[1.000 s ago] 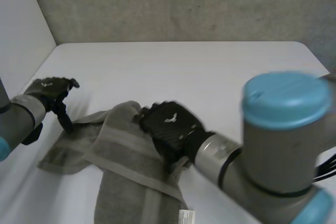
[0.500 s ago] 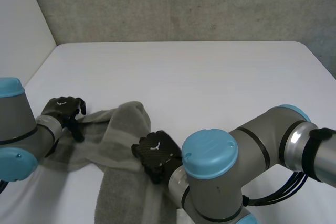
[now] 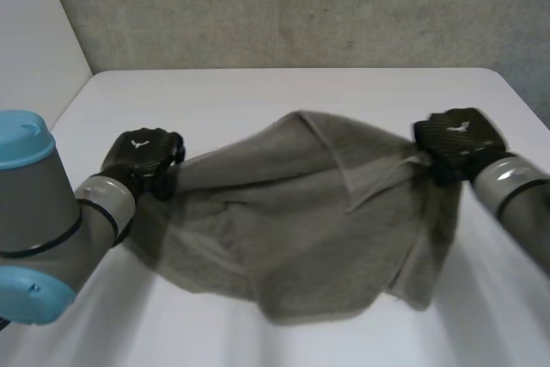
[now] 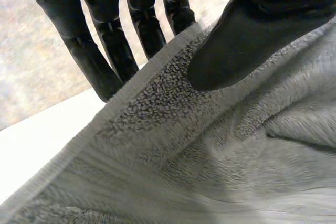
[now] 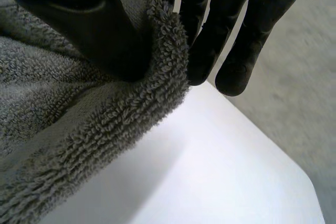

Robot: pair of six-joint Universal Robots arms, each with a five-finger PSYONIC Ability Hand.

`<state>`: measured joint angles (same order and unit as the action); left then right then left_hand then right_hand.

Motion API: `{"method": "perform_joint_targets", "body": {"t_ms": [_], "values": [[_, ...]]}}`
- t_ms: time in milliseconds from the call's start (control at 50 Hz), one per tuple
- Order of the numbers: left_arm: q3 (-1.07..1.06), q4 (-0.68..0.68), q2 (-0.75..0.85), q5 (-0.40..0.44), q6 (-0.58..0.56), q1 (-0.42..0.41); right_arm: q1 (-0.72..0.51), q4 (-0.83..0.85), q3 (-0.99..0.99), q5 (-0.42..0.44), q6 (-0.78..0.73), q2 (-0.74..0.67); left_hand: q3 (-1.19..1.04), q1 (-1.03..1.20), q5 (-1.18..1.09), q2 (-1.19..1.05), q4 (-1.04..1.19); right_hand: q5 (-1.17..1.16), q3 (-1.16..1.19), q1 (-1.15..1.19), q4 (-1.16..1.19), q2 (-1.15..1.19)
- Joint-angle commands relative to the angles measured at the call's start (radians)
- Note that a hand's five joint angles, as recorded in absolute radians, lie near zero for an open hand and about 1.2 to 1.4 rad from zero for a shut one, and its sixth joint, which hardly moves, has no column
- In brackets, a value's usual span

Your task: Fold the towel.

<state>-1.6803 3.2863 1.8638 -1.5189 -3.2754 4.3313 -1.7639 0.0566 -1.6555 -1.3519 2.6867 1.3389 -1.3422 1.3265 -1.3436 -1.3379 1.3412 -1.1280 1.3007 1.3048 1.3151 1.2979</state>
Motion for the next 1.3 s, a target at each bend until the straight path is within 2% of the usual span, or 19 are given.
{"method": "perform_joint_targets", "body": {"t_ms": [20,80,260,360,440,500,540,560,600,720,820,920,1180,1300], "values": [[-0.022,0.001,-0.008,-0.003,0.008,-0.120,0.110,-0.098,0.000,0.091,0.001,-0.015,0.198,-0.182,0.374,0.194,-0.197,0.718,-0.716,-0.720,-0.731,-0.713],[-0.024,-0.004,-0.003,-0.007,0.006,-0.142,0.112,-0.100,-0.012,0.100,0.015,-0.021,0.224,-0.209,0.400,0.220,-0.223,0.839,-0.837,-0.841,-0.851,-0.834],[-0.053,-0.005,-0.015,-0.003,-0.003,-0.144,0.100,-0.035,-0.099,0.112,0.001,-0.004,0.268,-0.253,0.444,0.264,-0.268,0.842,-0.840,-0.844,-0.854,-0.837],[-0.065,-0.005,-0.017,-0.003,-0.029,-0.139,0.072,0.026,-0.157,0.149,0.001,0.016,0.392,-0.376,0.568,0.387,-0.391,0.833,-0.831,-0.835,-0.846,-0.828],[-0.073,0.002,-0.008,-0.004,-0.073,-0.136,0.055,0.083,-0.179,0.201,0.002,0.010,0.576,-0.560,0.752,0.572,-0.575,0.812,-0.811,-0.815,-0.825,-0.808],[-0.075,-0.002,-0.005,-0.006,-0.086,-0.134,0.046,0.088,-0.178,0.206,0.002,0.005,0.697,-0.681,0.873,0.693,-0.696,0.809,-0.808,-0.812,-0.822,-0.805],[-0.087,-0.010,-0.006,-0.010,-0.116,-0.134,0.015,0.097,-0.168,0.201,-0.001,-0.023,0.995,-0.980,1.171,0.991,-0.994,0.809,-0.808,-0.812,-0.822,-0.805],[-0.087,-0.010,-0.006,-0.010,-0.116,-0.134,0.015,0.097,-0.168,0.201,-0.001,-0.023,0.997,-0.981,1.172,0.992,-0.996,0.809,-0.808,-0.812,-0.822,-0.805],[-0.120,-0.016,-0.012,-0.014,-0.161,-0.134,-0.014,0.112,-0.146,0.198,-0.007,-0.078,1.155,-1.139,1.331,1.150,-1.154,0.815,-0.813,-0.818,-0.828,-0.811],[-0.182,-0.007,-0.023,-0.014,-0.221,-0.122,-0.039,0.143,-0.110,0.197,-0.041,-0.149,1.158,-1.142,1.334,1.154,-1.157,0.830,-0.828,-0.832,-0.843,-0.825],[-0.258,0.021,-0.046,-0.007,-0.245,-0.058,-0.051,0.144,-0.055,0.191,-0.145,-0.240,1.155,-1.139,1.331,1.151,-1.154,0.815,-0.814,-0.818,-0.828,-0.811],[-0.292,0.062,-0.044,-0.007,-0.247,-0.027,-0.051,0.147,-0.032,0.189,-0.201,-0.274,1.155,-1.139,1.331,1.151,-1.154,0.807,-0.805,-0.809,-0.819,-0.802],[-0.291,0.159,-0.011,-0.012,-0.248,-0.007,-0.049,0.213,0.014,0.175,-0.212,-0.325,1.135,-1.119,1.310,1.130,-1.134,0.654,-0.652,-0.656,-0.666,-0.649],[-0.262,0.173,0.031,-0.014,-0.248,-0.007,-0.051,0.256,0.026,0.140,-0.212,-0.337,1.123,-1.107,1.299,1.119,-1.122,0.583,-0.582,-0.586,-0.596,-0.579]]}}
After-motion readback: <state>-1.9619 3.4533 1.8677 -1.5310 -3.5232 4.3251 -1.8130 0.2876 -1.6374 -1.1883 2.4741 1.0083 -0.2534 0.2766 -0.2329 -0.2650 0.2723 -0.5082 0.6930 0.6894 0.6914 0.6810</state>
